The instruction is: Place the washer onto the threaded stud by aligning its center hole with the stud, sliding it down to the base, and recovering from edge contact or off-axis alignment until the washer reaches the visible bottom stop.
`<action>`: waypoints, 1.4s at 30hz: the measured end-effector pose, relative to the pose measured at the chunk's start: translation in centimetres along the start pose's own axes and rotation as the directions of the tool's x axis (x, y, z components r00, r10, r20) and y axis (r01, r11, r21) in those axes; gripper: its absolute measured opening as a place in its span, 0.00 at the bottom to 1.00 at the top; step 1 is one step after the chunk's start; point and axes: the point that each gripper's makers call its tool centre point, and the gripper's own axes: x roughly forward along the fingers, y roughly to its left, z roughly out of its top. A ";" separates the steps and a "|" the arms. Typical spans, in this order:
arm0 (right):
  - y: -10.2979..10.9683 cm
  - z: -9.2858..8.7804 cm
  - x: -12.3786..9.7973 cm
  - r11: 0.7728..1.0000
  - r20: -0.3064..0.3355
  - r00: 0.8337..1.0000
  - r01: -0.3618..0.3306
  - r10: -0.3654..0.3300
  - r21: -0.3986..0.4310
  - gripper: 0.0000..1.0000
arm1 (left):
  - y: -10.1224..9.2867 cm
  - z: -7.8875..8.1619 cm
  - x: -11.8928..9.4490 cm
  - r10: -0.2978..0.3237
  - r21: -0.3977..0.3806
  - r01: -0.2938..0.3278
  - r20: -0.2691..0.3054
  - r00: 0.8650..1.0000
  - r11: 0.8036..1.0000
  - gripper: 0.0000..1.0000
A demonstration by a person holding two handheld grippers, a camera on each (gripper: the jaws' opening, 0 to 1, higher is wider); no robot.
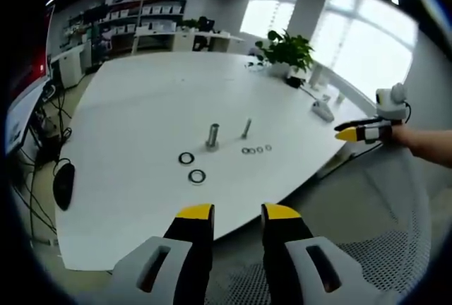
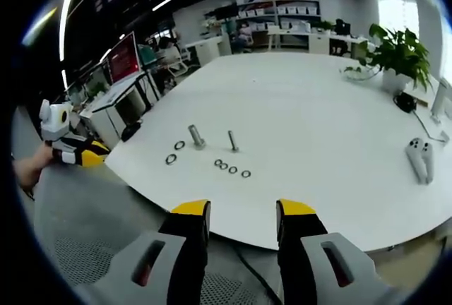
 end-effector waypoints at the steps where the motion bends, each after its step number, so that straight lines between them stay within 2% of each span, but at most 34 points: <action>1: 0.0 0.0 0.0 1.000 0.001 1.000 -0.001 0.001 -0.001 0.39 | 0.1 0.0 0.0 0.003 -0.002 -0.003 0.003 1.000 1.000 0.24; 4: 0.3 -0.1 0.2 0.999 -0.018 1.000 -0.005 0.004 -0.044 0.39 | 0.3 0.0 -0.1 0.012 -0.013 -0.012 0.008 1.000 1.000 0.24; 10: 0.1 0.2 0.0 1.000 0.004 1.000 -0.006 0.006 -0.019 0.39 | 0.2 -0.2 0.1 0.008 -0.004 -0.009 -0.011 1.000 1.000 0.24; 12: 0.2 0.1 0.1 1.000 0.000 1.000 -0.007 0.007 -0.024 0.39 | 1.3 -1.5 0.1 0.060 -0.028 -0.063 -0.088 0.994 0.998 0.23; 17: 0.1 0.2 0.1 1.000 0.008 1.000 -0.008 0.008 -0.008 0.39 | 0.8 -1.0 0.2 0.041 -0.022 -0.042 -0.058 0.997 0.999 0.23; 31: 0.6 0.0 0.3 0.999 -0.013 0.999 -0.033 0.033 -0.029 0.38 | 1.1 -0.7 0.2 0.048 -0.035 -0.050 -0.044 0.998 0.998 0.22; 42: 0.9 1.2 0.0 0.998 0.051 0.998 -0.036 0.039 -0.059 0.38 | 1.2 -0.6 0.2 0.056 -0.044 -0.058 -0.035 0.998 0.997 0.21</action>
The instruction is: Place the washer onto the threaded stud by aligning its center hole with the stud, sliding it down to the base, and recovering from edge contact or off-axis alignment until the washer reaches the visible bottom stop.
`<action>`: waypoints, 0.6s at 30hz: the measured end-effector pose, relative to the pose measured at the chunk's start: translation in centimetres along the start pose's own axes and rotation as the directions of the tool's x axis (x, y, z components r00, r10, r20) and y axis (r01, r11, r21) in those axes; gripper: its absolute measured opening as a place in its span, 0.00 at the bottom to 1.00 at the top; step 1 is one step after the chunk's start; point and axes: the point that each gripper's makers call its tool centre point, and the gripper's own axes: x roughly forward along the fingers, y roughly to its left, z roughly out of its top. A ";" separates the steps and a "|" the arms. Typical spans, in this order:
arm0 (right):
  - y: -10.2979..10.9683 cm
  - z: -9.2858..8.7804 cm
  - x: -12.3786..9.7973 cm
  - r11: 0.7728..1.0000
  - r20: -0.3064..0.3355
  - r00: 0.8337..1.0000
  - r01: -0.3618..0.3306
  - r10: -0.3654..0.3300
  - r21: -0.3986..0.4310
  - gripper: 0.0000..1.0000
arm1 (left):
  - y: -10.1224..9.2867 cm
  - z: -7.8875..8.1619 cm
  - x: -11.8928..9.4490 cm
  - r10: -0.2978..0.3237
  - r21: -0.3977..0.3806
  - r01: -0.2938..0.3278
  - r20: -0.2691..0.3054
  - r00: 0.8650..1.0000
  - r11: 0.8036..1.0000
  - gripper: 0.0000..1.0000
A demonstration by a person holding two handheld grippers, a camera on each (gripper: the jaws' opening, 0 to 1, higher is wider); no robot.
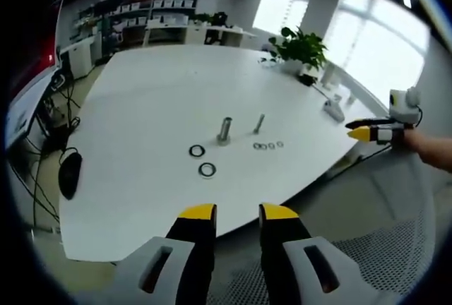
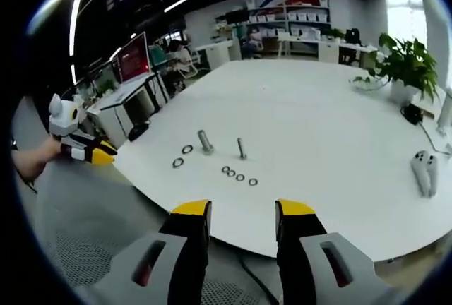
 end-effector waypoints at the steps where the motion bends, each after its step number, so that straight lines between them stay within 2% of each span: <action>1: 0.0 0.2 0.0 1.000 0.011 1.000 -0.004 0.004 0.009 0.38 | 0.1 0.0 0.0 0.003 -0.003 -0.003 0.000 1.000 1.000 0.21; 5: 0.7 0.3 0.1 0.998 0.024 0.998 -0.054 0.053 0.042 0.38 | 0.1 -0.1 0.1 0.008 -0.004 -0.008 -0.006 1.000 1.000 0.20; 9: 0.8 -0.2 0.2 0.997 -0.006 0.998 -0.060 0.061 0.050 0.37 | 0.5 -0.6 0.2 0.026 -0.012 -0.027 -0.035 0.999 1.000 0.19; 13: 0.8 -1.3 0.5 0.996 -0.066 0.996 -0.059 0.063 0.071 0.37 | 0.7 -1.0 0.3 0.038 -0.012 -0.039 -0.059 0.998 0.999 0.20; 18: 1.1 -1.3 0.5 0.994 -0.062 0.995 -0.079 0.083 0.070 0.37 | 0.6 -0.9 0.3 0.040 -0.011 -0.040 -0.061 0.997 0.999 0.21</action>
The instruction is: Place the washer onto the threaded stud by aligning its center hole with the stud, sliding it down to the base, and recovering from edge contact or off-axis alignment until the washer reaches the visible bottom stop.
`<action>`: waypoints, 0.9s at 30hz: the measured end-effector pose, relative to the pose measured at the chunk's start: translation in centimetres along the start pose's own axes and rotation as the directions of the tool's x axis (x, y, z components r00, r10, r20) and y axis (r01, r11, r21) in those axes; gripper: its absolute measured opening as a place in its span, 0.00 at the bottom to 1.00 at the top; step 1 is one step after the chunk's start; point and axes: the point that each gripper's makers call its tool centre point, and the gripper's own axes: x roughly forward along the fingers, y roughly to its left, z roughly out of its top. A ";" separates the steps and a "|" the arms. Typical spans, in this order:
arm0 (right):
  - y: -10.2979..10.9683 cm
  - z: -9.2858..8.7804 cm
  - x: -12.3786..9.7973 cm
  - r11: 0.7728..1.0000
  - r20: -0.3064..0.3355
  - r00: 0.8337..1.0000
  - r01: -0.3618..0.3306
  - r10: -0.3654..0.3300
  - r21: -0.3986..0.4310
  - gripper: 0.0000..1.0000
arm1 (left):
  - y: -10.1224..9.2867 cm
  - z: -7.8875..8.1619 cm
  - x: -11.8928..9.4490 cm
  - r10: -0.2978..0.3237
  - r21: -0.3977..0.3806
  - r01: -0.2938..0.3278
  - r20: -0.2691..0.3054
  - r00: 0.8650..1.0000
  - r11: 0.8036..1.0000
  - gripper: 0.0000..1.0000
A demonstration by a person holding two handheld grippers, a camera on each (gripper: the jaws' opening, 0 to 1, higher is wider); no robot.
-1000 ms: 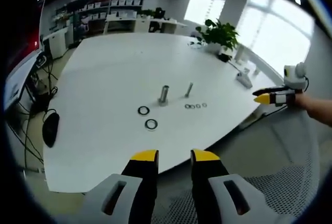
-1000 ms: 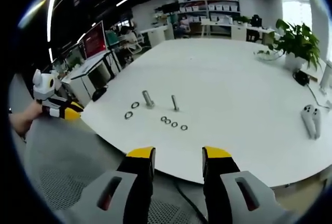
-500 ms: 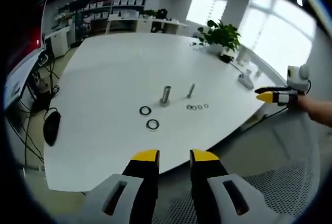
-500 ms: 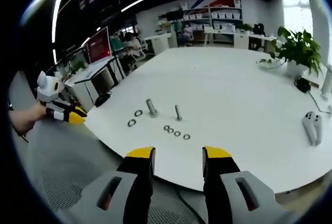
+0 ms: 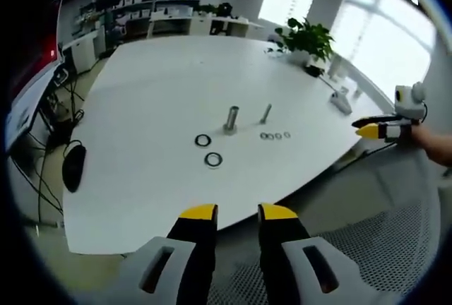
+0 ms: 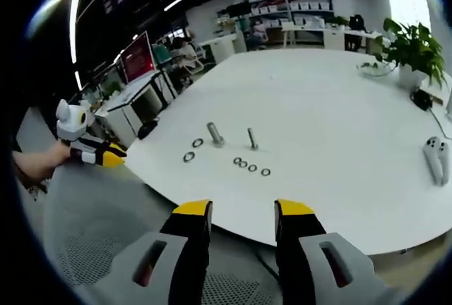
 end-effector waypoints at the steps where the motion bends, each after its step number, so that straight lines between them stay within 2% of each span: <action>1: 0.1 0.1 0.0 1.000 0.004 1.000 -0.005 0.005 0.000 0.37 | 0.1 -0.1 0.1 0.000 -0.005 0.000 -0.005 1.000 1.000 0.20; 5: 0.4 0.4 0.0 1.000 0.021 1.000 -0.023 0.023 0.011 0.37 | 0.2 -0.6 0.3 0.010 0.009 -0.010 -0.036 0.999 1.000 0.18; 10: 1.2 0.1 0.1 0.998 0.008 0.998 -0.064 0.064 -0.009 0.37 | 0.4 -0.4 0.2 0.018 -0.003 -0.018 -0.029 0.999 1.000 0.20; 14: 1.8 0.8 0.1 0.996 0.042 0.995 -0.089 0.089 -0.004 0.37 | 0.4 -1.1 0.3 0.013 0.005 -0.013 -0.061 0.998 1.000 0.20; 19: 2.3 0.5 0.2 0.993 0.024 0.993 -0.115 0.115 -0.001 0.38 | 1.1 -0.4 0.0 0.034 -0.029 -0.035 -0.014 0.999 0.999 0.23; 27: 2.4 0.3 0.3 0.993 0.019 0.992 -0.121 0.121 -0.010 0.37 | 1.2 -1.1 0.2 0.039 -0.021 -0.040 -0.052 0.998 0.999 0.23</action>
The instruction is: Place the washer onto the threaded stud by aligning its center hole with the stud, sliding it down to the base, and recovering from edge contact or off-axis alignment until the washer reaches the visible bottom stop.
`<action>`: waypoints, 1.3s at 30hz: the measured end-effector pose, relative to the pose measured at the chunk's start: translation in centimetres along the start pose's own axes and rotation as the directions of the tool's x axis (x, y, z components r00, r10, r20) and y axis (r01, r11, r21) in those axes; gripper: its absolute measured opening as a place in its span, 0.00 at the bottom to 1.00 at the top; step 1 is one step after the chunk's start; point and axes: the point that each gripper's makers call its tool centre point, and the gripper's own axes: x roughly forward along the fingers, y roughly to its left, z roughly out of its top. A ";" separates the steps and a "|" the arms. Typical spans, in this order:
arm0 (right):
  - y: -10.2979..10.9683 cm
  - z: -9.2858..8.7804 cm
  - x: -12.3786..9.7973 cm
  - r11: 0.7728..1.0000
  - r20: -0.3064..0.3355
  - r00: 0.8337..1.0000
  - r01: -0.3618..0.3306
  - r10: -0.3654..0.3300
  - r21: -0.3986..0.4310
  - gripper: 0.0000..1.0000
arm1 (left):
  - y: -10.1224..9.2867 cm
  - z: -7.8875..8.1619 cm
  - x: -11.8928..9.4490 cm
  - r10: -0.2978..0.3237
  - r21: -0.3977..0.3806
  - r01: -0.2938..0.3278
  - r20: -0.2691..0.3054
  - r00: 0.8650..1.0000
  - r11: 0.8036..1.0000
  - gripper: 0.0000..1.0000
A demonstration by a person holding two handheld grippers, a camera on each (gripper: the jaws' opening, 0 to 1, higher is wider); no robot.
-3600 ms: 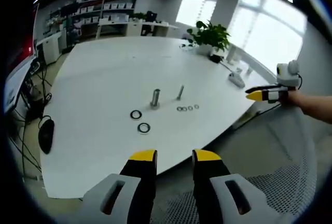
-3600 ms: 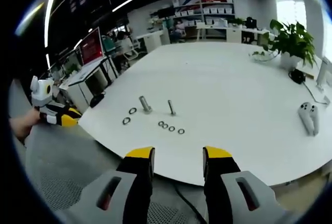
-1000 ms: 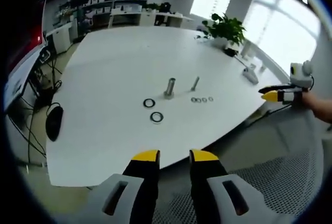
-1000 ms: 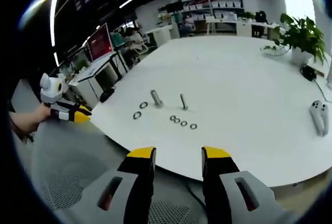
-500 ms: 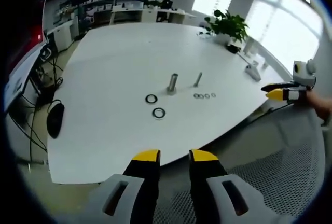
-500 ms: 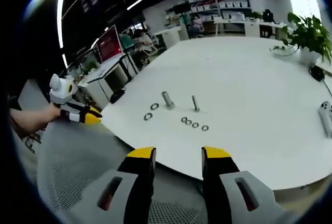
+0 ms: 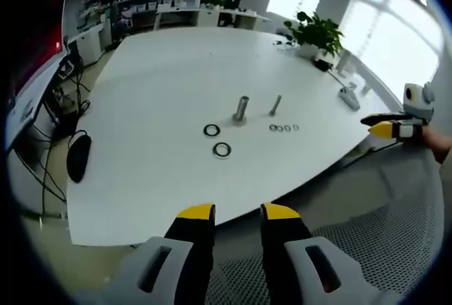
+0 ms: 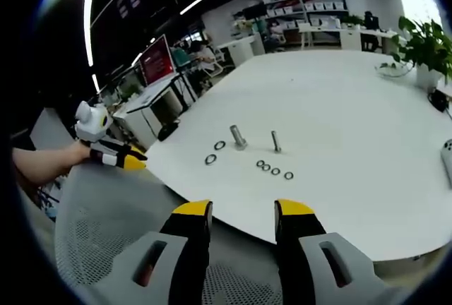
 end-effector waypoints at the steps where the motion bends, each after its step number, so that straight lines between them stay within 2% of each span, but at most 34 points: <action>1: 0.0 0.0 0.0 1.000 0.000 1.000 0.002 -0.002 0.001 0.37 | 0.0 0.0 0.0 -0.001 -0.005 0.001 0.002 1.000 1.000 0.23; 4: -0.2 0.0 0.0 1.000 0.000 1.000 0.007 -0.007 0.003 0.37 | -0.1 0.3 -0.1 -0.009 -0.007 0.009 0.018 1.000 1.000 0.23; 10: -0.4 -0.2 -0.1 1.000 -0.009 1.000 0.018 -0.018 0.007 0.37 | -0.5 -0.3 0.1 -0.020 0.019 0.021 -0.021 1.000 1.000 0.24; 15: -0.2 0.1 -0.2 1.000 0.012 1.000 0.008 -0.009 0.013 0.36 | -0.2 -0.2 0.1 -0.011 0.009 0.012 -0.010 1.000 1.000 0.24; 20: 0.0 0.0 -0.1 1.000 0.007 1.000 0.000 0.000 0.005 0.36 | -0.4 -0.2 0.0 -0.017 0.018 0.017 -0.013 1.000 1.000 0.24; 27: 0.1 0.0 -0.1 1.000 0.004 1.000 -0.007 0.007 -0.006 0.36 | -0.1 0.4 -0.2 -0.002 -0.001 0.002 0.026 1.000 1.000 0.26; 39: -0.2 -0.2 -0.2 1.000 -0.008 1.000 0.006 -0.006 -0.011 0.37 | 0.3 0.5 -0.3 0.022 -0.014 -0.022 0.025 0.999 1.000 0.29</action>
